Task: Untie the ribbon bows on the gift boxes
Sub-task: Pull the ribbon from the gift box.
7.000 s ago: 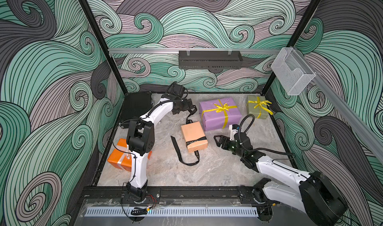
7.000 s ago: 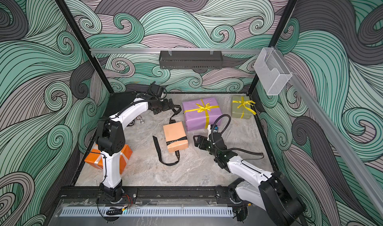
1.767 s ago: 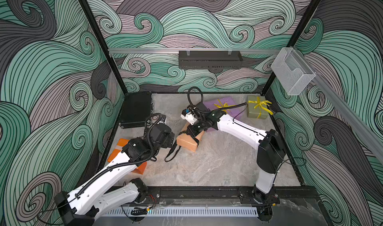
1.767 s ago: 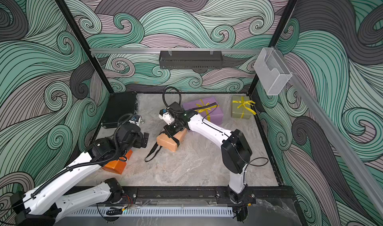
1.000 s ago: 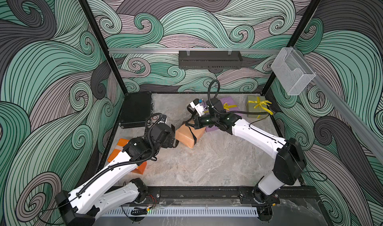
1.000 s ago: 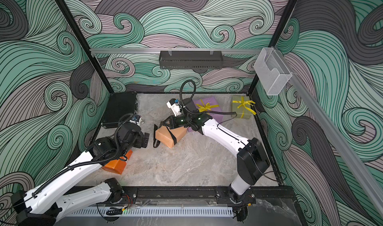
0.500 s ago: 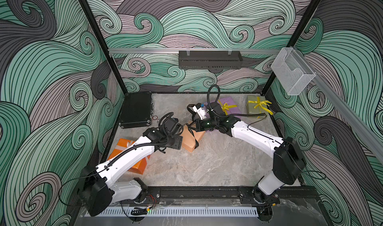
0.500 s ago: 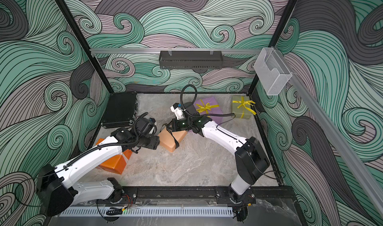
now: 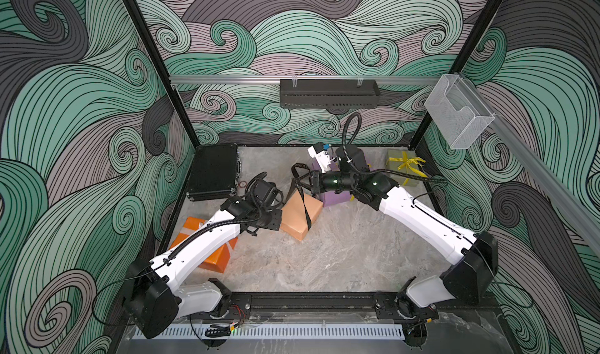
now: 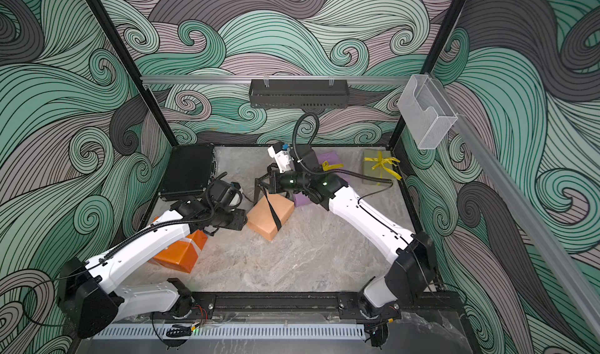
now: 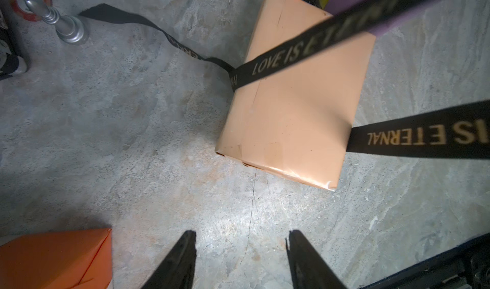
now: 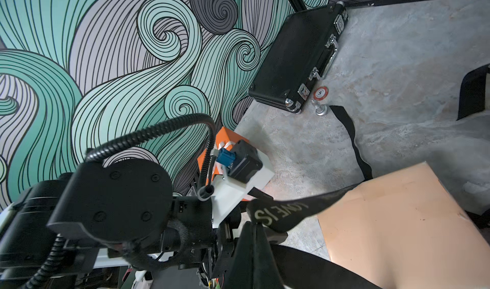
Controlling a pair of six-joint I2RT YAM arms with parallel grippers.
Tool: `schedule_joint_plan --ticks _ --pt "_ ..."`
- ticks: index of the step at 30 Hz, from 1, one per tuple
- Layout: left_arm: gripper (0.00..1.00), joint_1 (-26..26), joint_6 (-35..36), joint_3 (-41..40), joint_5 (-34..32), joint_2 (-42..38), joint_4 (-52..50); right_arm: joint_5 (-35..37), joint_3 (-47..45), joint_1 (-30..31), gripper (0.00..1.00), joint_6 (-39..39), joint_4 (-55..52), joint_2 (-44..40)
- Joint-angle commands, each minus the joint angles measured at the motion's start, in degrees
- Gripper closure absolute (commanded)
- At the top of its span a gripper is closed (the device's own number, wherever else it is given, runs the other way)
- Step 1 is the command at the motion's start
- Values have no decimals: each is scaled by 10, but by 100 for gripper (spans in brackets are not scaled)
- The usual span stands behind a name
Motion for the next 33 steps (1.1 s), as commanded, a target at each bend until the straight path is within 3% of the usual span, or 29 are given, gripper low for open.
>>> schedule_joint_plan --ticks 1,15,33 --pt "43 6 0 10 -11 -21 -14 14 37 0 100 -22 -40 -7" --pt "42 8 9 -9 -95 -86 2 45 151 -5 100 -60 -117 -7" --pt "40 7 38 -16 -69 -87 14 67 310 -18 100 -96 -145 40"
